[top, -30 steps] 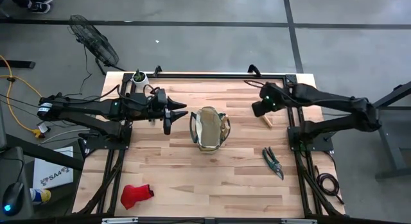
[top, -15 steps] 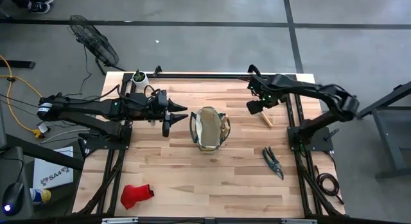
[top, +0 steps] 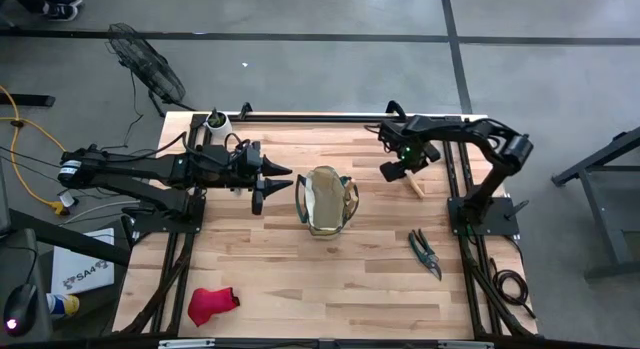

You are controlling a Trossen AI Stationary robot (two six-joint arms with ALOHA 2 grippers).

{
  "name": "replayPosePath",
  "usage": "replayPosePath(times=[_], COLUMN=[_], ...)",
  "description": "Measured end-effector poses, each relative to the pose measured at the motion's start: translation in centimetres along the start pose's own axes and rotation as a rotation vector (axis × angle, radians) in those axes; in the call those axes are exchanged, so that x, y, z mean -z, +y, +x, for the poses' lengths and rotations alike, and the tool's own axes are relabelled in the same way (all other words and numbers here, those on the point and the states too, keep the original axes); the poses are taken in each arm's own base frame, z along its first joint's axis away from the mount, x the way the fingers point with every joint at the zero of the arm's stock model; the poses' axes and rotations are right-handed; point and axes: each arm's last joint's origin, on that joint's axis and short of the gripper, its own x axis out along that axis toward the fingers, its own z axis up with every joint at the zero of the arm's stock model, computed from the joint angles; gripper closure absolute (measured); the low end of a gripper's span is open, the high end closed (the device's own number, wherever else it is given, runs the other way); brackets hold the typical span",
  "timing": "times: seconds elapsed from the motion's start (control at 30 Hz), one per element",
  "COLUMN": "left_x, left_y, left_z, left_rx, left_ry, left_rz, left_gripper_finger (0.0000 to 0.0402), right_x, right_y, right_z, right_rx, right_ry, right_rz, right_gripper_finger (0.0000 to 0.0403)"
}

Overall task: Pick & Place Garden tools in Gardening bag
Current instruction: Put the hand rake into the gardening bag

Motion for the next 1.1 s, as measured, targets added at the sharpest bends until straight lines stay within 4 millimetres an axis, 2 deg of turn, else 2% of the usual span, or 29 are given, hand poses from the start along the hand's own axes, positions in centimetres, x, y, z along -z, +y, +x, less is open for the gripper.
replayPosePath(times=[0.2,0.4,0.67,0.9,1.1], left_x=[0.0,0.0,0.0,0.0,0.0], left_y=[0.0,-0.1,-0.2,-0.2,-0.1], left_z=[0.0,0.0,0.0,0.0,0.0], left_rx=[0.012,0.033,0.064,0.063,0.033], left_ry=[0.003,0.008,0.015,0.015,0.008], left_rz=[0.0,0.0,-0.001,-0.002,-0.046], left_gripper_finger=[0.0261,0.0261,0.0261,0.0261,0.0261], right_x=[-0.8,-1.0,-0.6,-0.3,-0.3], right_y=[-0.3,-0.7,-0.7,-0.7,-0.8], right_z=[0.9,1.0,2.3,2.8,2.8], right_rx=[0.005,-0.006,-0.088,-0.079,-0.077], right_ry=[0.02,0.026,0.032,0.036,0.034], right_rz=[-0.009,-0.056,-0.092,-0.086,-0.123], right_gripper_finger=[0.0206,0.0206,0.0206,0.0207,0.0248])
